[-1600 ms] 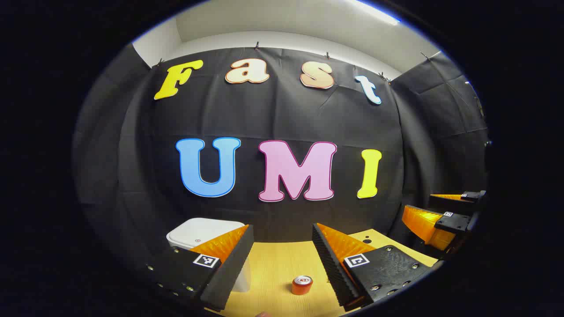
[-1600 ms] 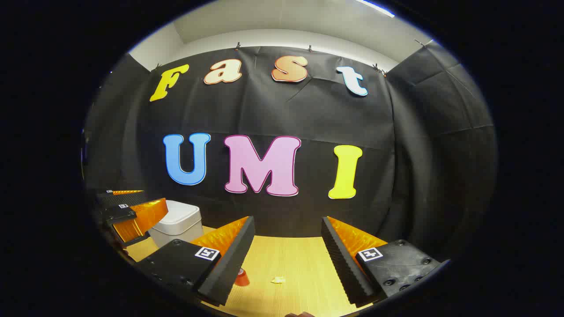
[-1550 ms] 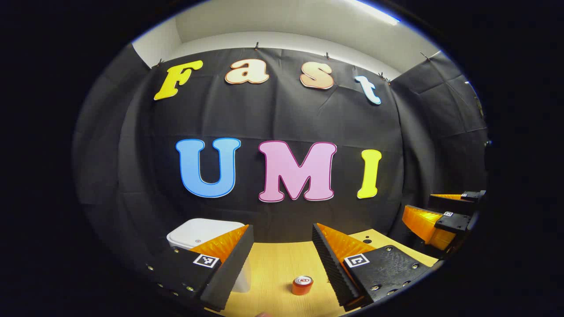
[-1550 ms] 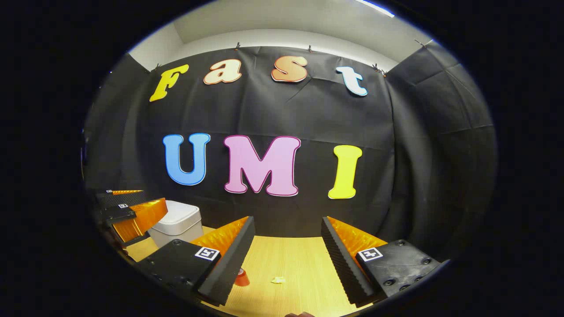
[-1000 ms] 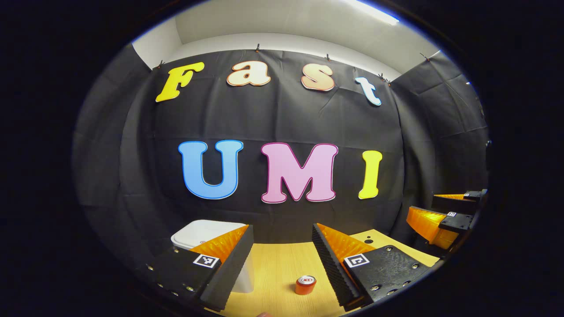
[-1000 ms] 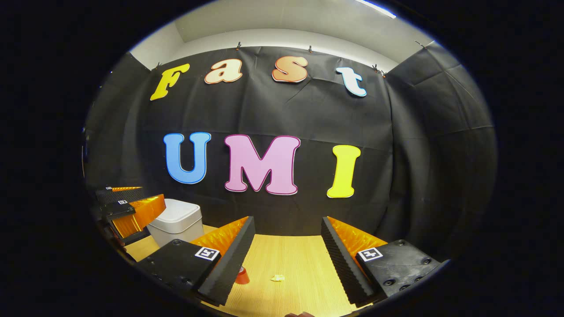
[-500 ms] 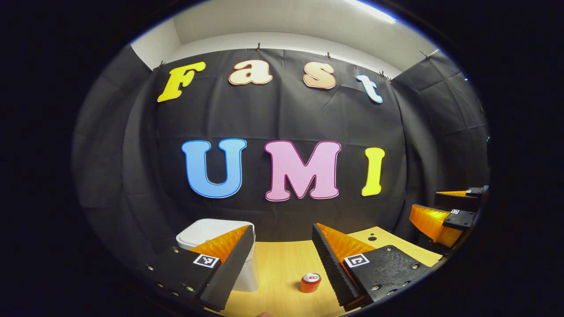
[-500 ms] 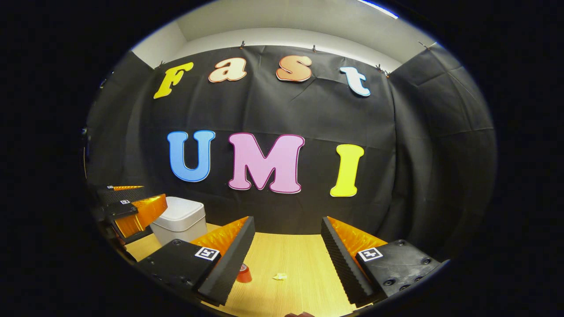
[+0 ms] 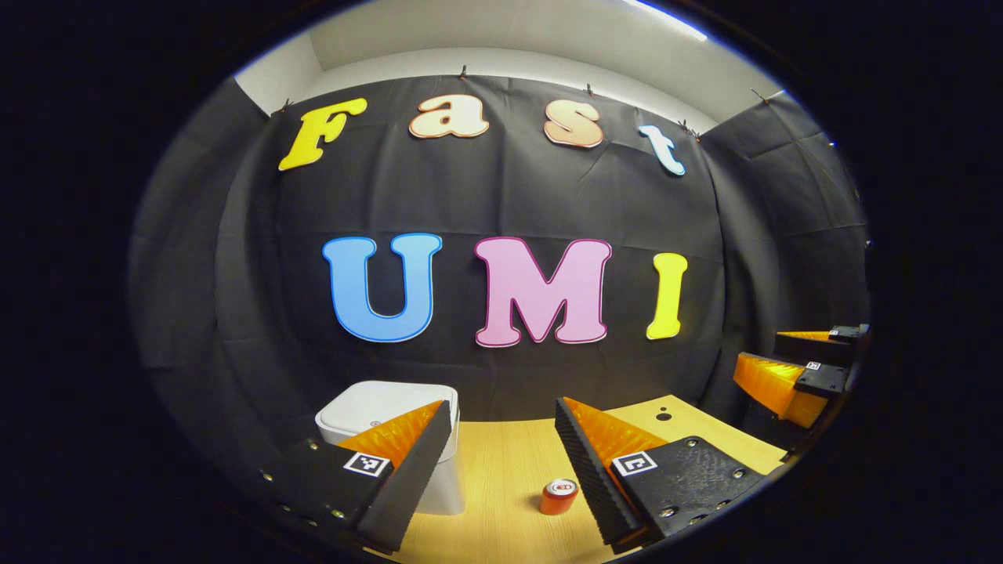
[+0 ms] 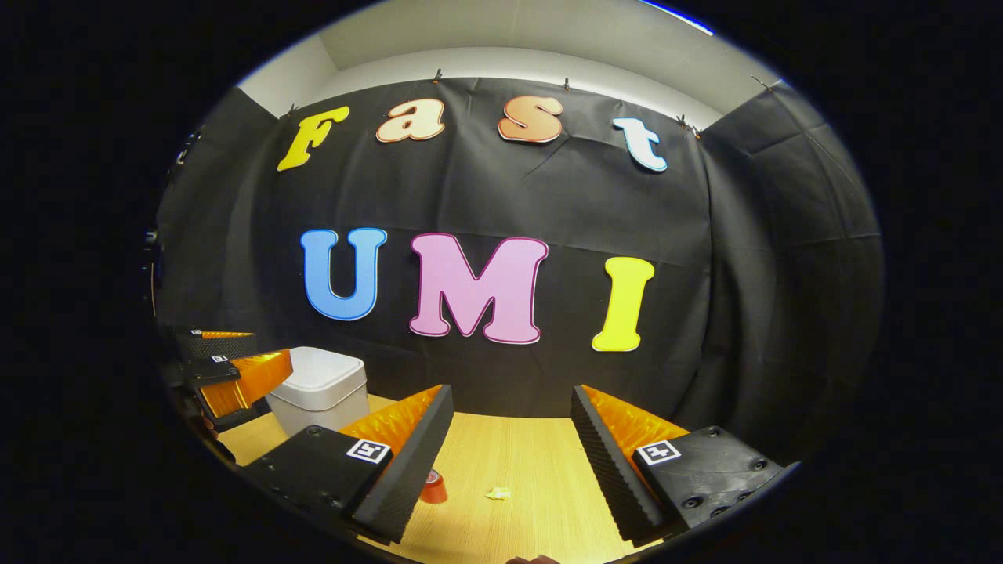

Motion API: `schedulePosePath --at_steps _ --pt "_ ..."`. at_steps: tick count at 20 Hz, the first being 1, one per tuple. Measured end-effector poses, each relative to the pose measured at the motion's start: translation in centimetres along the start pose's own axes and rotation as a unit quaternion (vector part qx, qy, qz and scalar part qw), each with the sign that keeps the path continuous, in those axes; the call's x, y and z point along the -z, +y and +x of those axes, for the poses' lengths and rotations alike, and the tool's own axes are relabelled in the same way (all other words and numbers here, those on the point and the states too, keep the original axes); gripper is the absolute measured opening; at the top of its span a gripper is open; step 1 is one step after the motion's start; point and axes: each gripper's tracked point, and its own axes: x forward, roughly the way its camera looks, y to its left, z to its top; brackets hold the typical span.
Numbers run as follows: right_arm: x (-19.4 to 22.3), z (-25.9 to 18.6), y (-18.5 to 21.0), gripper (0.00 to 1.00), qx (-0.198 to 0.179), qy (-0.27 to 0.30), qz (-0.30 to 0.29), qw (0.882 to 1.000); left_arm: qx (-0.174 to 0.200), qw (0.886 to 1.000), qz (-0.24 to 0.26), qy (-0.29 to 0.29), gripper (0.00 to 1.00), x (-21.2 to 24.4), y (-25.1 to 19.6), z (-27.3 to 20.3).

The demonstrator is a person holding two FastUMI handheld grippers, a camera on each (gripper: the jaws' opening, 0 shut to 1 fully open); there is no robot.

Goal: Press the lid of the desktop garbage bin to open it, pick up the crumpled paper on the desktop and throw it into the bin, then pick up the pop can on the desktop and drop it into the bin, and finally close the garbage bin lid.

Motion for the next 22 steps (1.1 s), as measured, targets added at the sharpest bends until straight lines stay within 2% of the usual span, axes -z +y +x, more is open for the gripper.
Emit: schedulePosePath --at_steps 1,3,4,6,8,10,12,14,16,18,20,22 --pt "0.0 0.0 0.0 0.98 0.001 0.000 -0.001 1.000 0.004 1.000 0.000 0.000 0.87 0.1 0.2 0.1" --pt "0.1 0.1 0.1 0.98 0.001 0.001 -0.001 1.000 -0.001 1.000 0.008 -0.005 0.70 -0.4 1.4 0.3" --pt "0.3 0.1 0.1 0.97 0.002 0.001 -0.001 1.000 -0.007 1.000 0.011 -0.006 0.53 -0.4 1.9 0.6" --pt "0.4 0.0 0.1 0.98 0.002 0.004 -0.003 1.000 -0.011 1.000 0.012 -0.005 0.25 -0.4 3.1 1.0" --pt "0.3 -0.1 0.1 0.98 0.001 0.003 -0.002 1.000 -0.016 1.000 0.007 0.004 0.08 -0.3 4.8 2.0" --pt "0.2 -0.2 -0.1 0.98 0.003 0.000 -0.003 1.000 -0.017 1.000 0.001 0.017 0.07 -0.1 6.7 3.3" --pt "0.4 -0.3 -0.3 0.98 0.004 0.002 -0.003 1.000 -0.036 0.999 0.015 0.032 0.07 0.1 9.9 4.8" --pt "0.5 -0.2 -0.5 0.97 0.007 0.003 -0.004 1.000 -0.033 0.997 0.030 0.063 0.07 1.0 11.8 6.2" --pt "0.7 -0.2 -0.8 0.97 0.010 0.004 -0.002 1.000 -0.027 0.994 0.001 0.102 0.07 2.3 13.1 7.7" --pt "0.9 -0.2 -1.0 0.98 0.012 0.007 0.002 1.000 -0.044 0.988 -0.033 0.142 0.07 4.2 14.6 8.7" --pt "0.9 -0.3 -1.3 0.98 0.015 0.009 0.005 1.000 -0.061 0.980 -0.032 0.189 0.07 7.2 16.2 9.1" --pt "0.9 -0.3 -1.6 0.98 0.018 0.009 0.004 1.000 -0.056 0.975 -0.040 0.213 0.07 8.8 16.4 9.6"
